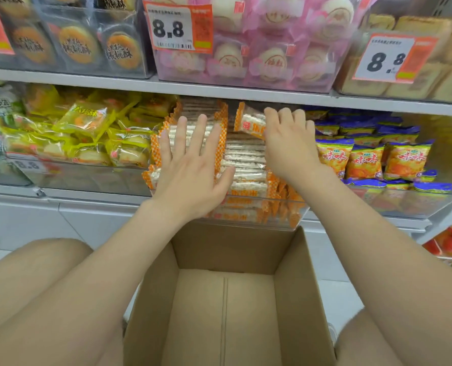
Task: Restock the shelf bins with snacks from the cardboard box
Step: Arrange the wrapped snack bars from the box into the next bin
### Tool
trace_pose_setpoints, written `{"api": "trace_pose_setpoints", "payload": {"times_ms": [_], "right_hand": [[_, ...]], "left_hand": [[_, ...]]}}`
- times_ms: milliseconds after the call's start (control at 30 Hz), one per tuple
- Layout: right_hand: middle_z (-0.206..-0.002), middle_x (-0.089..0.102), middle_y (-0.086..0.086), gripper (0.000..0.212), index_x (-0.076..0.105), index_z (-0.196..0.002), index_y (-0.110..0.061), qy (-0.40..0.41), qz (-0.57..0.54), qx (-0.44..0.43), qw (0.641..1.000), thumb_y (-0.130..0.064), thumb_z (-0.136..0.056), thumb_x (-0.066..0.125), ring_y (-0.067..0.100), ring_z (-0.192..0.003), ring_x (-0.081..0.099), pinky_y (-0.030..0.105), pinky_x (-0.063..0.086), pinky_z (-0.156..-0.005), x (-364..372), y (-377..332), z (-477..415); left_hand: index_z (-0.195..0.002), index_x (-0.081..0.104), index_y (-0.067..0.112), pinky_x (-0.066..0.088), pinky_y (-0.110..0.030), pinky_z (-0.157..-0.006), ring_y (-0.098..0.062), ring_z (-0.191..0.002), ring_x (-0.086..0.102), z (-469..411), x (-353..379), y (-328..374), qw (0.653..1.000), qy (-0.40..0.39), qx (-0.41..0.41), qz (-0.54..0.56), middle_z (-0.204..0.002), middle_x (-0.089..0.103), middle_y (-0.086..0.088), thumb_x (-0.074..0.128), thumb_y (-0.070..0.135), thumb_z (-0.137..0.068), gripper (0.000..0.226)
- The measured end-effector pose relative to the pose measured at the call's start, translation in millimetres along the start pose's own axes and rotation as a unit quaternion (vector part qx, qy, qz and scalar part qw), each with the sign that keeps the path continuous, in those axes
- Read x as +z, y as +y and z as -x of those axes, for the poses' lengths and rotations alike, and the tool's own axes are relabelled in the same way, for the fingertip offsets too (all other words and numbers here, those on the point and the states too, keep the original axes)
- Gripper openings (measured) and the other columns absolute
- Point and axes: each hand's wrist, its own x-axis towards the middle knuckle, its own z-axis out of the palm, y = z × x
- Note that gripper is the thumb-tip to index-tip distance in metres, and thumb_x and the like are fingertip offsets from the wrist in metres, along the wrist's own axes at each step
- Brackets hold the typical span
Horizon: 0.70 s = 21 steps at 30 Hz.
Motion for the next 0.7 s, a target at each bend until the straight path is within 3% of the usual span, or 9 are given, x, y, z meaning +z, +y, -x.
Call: {"api": "trace_pose_setpoints", "payload": {"times_ms": [100,200,267,400,533,700], "right_hand": [[-0.137,0.053,0.019,0.053,0.044,-0.139,-0.009,-0.057,0.033,0.037,0.997,-0.011,-0.089,0.062,0.044,-0.131,0.044,0.053,0.036,-0.105,10,-14,-27],[-0.156,0.040,0.020,0.065,0.034,-0.154,-0.009,-0.103,0.044,0.092,0.989,-0.018,-0.094,0.059,0.047,-0.146,0.029,0.059,0.023,-0.119,26,-22,-51],[-0.167,0.024,0.019,0.071,0.021,-0.163,-0.013,-0.111,0.022,0.120,0.986,-0.022,-0.100,0.053,0.048,-0.153,0.016,0.063,0.010,-0.123,38,-26,-68],[-0.173,0.009,0.012,0.072,0.011,-0.166,-0.021,-0.127,-0.016,0.140,0.982,-0.023,-0.103,0.044,0.043,-0.158,0.002,0.062,-0.005,-0.125,57,-31,-95],[-0.173,0.013,0.011,0.077,0.012,-0.167,-0.020,-0.119,-0.024,0.131,0.984,-0.021,-0.099,0.048,0.038,-0.160,0.004,0.060,-0.007,-0.126,64,-36,-104],[-0.168,0.028,0.014,0.076,0.023,-0.163,-0.011,-0.105,-0.001,0.068,0.992,-0.017,-0.094,0.054,0.034,-0.158,0.015,0.050,0.003,-0.129,67,-38,-111]], "left_hand": [[-0.168,0.008,0.025,-0.007,-0.067,-0.124,-0.039,-0.160,-0.008,-9,5,-5,0.999,-0.010,-0.017,-0.030,-0.176,0.001,-0.008,0.027,0.071,-0.100,0.084],[-0.168,0.010,0.025,-0.004,-0.070,-0.123,-0.042,-0.160,-0.004,-15,9,-4,0.998,-0.017,-0.036,-0.046,-0.176,0.004,-0.009,0.024,0.076,-0.097,0.088],[-0.168,0.011,0.025,-0.002,-0.070,-0.123,-0.042,-0.160,0.000,-19,10,-3,0.998,-0.018,-0.040,-0.045,-0.176,0.007,-0.009,0.023,0.077,-0.097,0.088],[-0.166,0.016,0.027,0.000,-0.071,-0.123,-0.043,-0.160,0.006,-26,13,-3,0.997,-0.039,-0.047,-0.051,-0.175,0.013,-0.010,0.020,0.078,-0.096,0.086],[-0.165,0.018,0.026,0.000,-0.073,-0.122,-0.044,-0.159,0.009,-28,16,-2,0.996,-0.046,-0.048,-0.058,-0.173,0.017,-0.012,0.020,0.078,-0.096,0.087],[-0.165,0.017,0.026,0.001,-0.073,-0.122,-0.045,-0.159,0.010,-28,14,-4,0.996,-0.056,-0.041,-0.061,-0.173,0.016,-0.013,0.018,0.078,-0.095,0.088]]}}
